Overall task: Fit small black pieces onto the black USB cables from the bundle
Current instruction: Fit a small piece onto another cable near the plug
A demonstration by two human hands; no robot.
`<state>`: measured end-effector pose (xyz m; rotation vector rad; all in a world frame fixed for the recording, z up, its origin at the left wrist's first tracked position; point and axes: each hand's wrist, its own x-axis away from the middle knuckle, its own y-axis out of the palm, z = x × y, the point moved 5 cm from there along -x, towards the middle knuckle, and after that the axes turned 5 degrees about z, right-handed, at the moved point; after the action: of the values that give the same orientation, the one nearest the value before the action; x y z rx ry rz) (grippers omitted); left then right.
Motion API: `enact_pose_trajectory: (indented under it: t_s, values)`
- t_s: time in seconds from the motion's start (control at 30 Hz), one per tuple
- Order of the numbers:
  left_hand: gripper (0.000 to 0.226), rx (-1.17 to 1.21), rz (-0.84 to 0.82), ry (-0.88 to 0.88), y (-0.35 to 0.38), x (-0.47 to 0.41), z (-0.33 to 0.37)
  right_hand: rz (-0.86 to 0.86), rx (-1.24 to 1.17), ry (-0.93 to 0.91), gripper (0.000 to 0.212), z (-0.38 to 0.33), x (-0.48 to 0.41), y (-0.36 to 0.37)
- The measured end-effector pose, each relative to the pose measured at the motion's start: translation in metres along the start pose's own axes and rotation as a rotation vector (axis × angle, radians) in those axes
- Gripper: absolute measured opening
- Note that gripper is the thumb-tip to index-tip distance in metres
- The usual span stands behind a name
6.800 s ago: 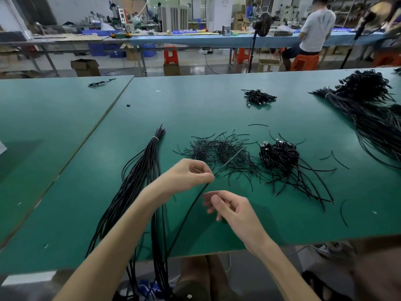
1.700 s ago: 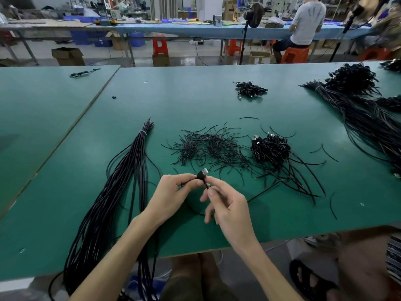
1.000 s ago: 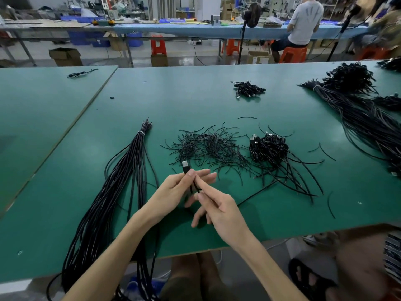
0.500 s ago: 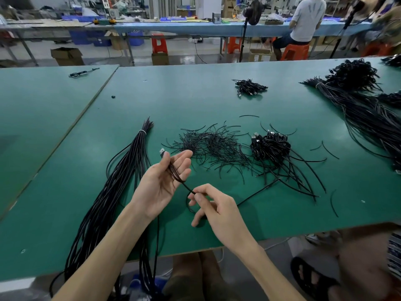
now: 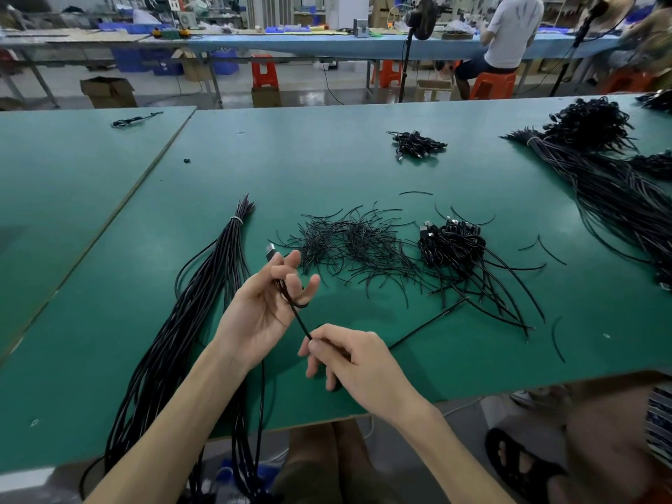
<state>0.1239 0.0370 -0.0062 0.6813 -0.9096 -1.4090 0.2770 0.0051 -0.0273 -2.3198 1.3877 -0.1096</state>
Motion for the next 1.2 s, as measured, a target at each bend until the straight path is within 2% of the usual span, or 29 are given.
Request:
enact_pose_trajectory:
  t_s: [0.1, 0.2, 0.3, 0.43, 0.67, 0.77, 0.87, 1.0, 1.1, 1.2]
  values:
    - [0.047, 0.187, -0.182, -0.184, 0.008, 0.004, -0.003, 0.049, 0.019, -0.017, 0.015, 0.000, -0.001, -0.002]
    - [0.056, 0.177, -0.272, -0.206, 0.008, 0.004, 0.000, 0.087, 0.035, -0.049, 0.013, -0.002, -0.001, -0.003]
    - [0.053, 0.022, -0.279, -0.154, 0.005, 0.004, 0.000, 0.122, 0.031, -0.046, 0.011, -0.001, -0.002, -0.004]
    - [0.031, -0.273, -0.303, -0.100, 0.002, 0.007, -0.001, 0.187, -0.008, 0.003, 0.011, 0.003, -0.002, -0.009]
    - [0.046, -0.918, -0.304, 0.007, 0.004, 0.010, -0.015, 0.295, -0.037, 0.046, 0.026, 0.006, 0.000, -0.017]
    - [0.043, -1.244, -0.256, 0.194, 0.004, 0.012, -0.028, 0.324, -0.020, 0.049, 0.030, 0.007, 0.000, -0.017]
    - [0.031, -1.627, -0.291, 0.553, 0.009, 0.020, -0.032, 0.371, -0.024, 0.084, 0.027, 0.009, 0.000, -0.020]
    - [0.016, -2.042, -0.320, 0.928, 0.018, 0.030, -0.029, 0.401, -0.110, 0.128, 0.022, 0.011, 0.001, -0.022]
    - [0.029, -2.140, -0.364, 1.100, 0.029, 0.037, -0.034, 0.441, -0.083, 0.127, 0.026, 0.010, 0.001, -0.023]
    - [0.028, -2.182, -0.318, 1.148, 0.033, 0.036, -0.032, 0.487, 0.049, 0.102, 0.032, 0.008, 0.002, -0.026]
